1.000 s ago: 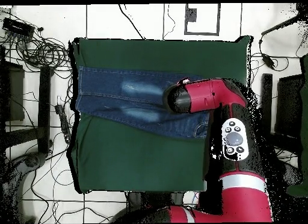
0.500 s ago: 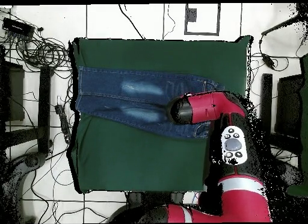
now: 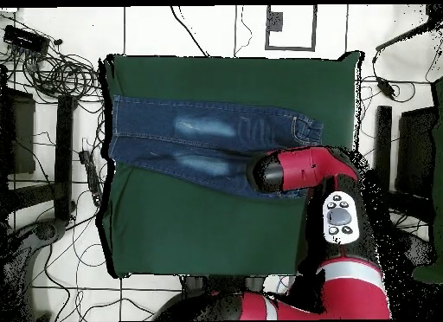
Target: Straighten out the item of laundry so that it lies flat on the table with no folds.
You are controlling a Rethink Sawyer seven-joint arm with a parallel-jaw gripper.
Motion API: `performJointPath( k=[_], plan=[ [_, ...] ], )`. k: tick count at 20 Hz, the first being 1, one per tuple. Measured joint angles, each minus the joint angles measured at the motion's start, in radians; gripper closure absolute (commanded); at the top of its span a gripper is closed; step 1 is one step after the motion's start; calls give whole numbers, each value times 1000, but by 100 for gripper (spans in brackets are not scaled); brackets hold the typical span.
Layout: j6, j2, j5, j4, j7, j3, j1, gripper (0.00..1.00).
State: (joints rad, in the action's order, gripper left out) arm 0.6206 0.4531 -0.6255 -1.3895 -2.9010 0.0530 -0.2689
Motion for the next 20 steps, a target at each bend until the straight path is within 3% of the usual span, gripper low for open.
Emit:
performJointPath(
  k=[11, 20],
  plan=[
    [-69, -94, 1, -1, 0, 42, -23, 0],
    [-96, -104, 1, 2, 0, 78, 7, 0]
  ],
)
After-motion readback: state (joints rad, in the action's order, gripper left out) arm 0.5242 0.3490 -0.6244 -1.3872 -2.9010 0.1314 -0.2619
